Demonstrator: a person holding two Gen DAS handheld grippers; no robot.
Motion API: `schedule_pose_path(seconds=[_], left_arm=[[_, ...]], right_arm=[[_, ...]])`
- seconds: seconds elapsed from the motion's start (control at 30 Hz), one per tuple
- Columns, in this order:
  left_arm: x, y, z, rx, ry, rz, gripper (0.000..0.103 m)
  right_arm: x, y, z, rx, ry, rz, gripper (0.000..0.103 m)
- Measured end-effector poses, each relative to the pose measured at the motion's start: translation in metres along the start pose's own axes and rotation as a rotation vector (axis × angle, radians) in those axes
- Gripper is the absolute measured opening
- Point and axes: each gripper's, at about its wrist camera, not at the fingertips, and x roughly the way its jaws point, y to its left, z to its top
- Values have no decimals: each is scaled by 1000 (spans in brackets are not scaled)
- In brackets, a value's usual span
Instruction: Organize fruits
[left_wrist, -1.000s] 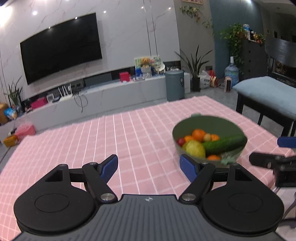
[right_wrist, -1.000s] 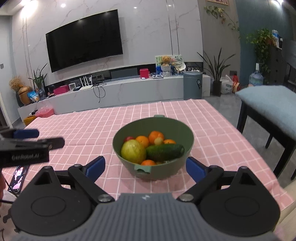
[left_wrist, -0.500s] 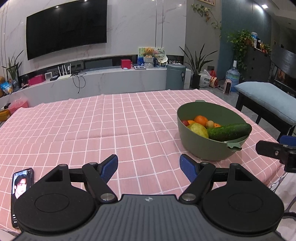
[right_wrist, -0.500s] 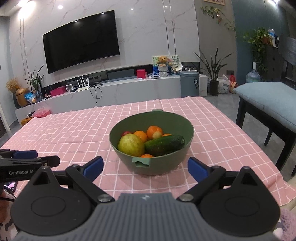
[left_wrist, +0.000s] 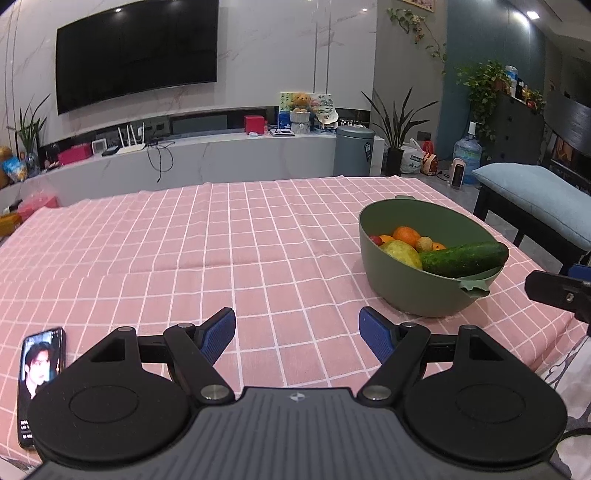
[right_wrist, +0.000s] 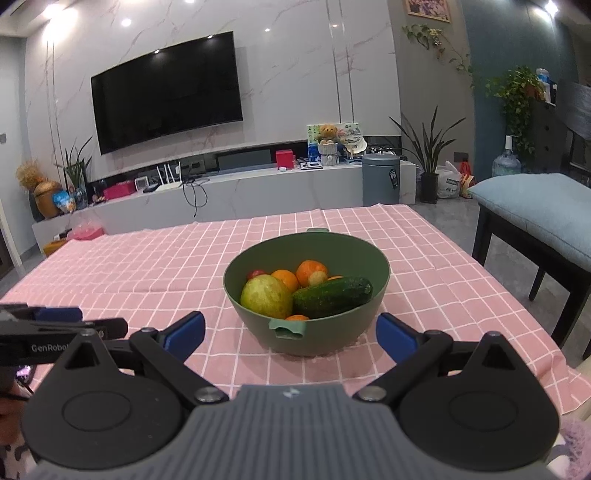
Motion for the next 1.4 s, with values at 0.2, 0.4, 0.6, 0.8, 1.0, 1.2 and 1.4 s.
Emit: schedule_pose_path(seconds=[0.2, 0.4, 0.6, 0.8, 1.0, 1.2, 1.4], left_arm=[[-1, 3, -1, 3, -3, 6, 89], [-2, 4, 0, 3, -2, 8, 89], [-2, 3, 0, 7, -3, 8, 89], [-2, 2, 0, 17, -1, 7, 89], [-2, 1, 0, 19, -2, 7, 89], [-2, 1, 0, 21, -3, 6, 89], [-3, 1, 0, 26, -9, 3, 89]], right_arm=[[-2, 2, -2, -12, -9, -9, 95], [-1, 3, -1, -11, -1, -11, 95], [-1, 5, 0, -21, -1, -13, 95], [-1, 6, -1, -26, -2, -14, 95], [-1, 6, -1, -28, -1, -14, 96], [-1, 7, -1, -34, -1, -16, 97], [-3, 9, -2, -41, -6, -20, 98]])
